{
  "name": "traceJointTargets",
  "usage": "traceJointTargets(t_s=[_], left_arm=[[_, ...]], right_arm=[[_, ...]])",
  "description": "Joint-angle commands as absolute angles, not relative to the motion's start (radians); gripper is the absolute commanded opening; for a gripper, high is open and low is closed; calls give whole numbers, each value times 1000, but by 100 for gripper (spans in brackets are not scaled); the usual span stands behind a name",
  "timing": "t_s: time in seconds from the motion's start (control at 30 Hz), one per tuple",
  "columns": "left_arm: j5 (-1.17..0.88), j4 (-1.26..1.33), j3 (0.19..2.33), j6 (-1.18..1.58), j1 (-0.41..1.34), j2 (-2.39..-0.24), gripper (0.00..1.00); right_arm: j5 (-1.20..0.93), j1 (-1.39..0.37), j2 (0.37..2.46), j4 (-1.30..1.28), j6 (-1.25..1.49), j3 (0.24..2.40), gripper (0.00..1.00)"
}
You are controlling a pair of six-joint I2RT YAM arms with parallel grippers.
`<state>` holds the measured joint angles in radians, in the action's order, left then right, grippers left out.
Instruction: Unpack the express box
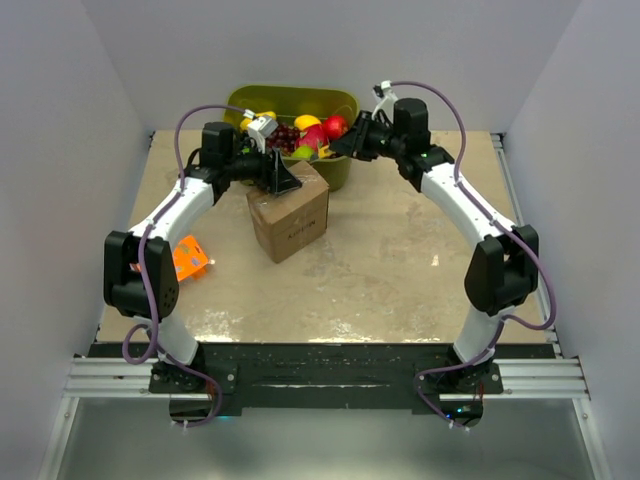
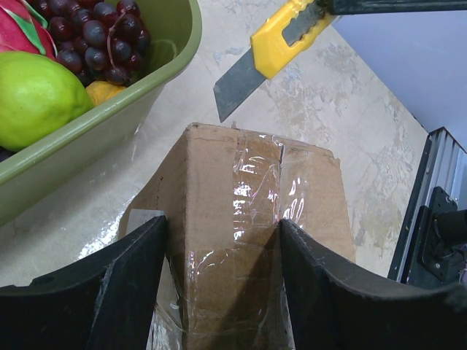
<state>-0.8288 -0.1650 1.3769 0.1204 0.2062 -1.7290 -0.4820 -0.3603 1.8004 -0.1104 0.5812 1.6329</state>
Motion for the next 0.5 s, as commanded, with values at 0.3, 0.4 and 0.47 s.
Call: traceJointTargets(t_s=[0.3,0.4,0.47], left_arm=[[-762,-244,1359,94,224,-1753,59],[-759,-241,1362,94,224,-1755,59],[-759,-242,1365,94,224,-1758,59]], right_arm=[[-480,-371,1807,-103,554,1695,0],[-485,-371,1813,-124,548,1701,0],[-491,-371,1815,-138,538,1707,0]])
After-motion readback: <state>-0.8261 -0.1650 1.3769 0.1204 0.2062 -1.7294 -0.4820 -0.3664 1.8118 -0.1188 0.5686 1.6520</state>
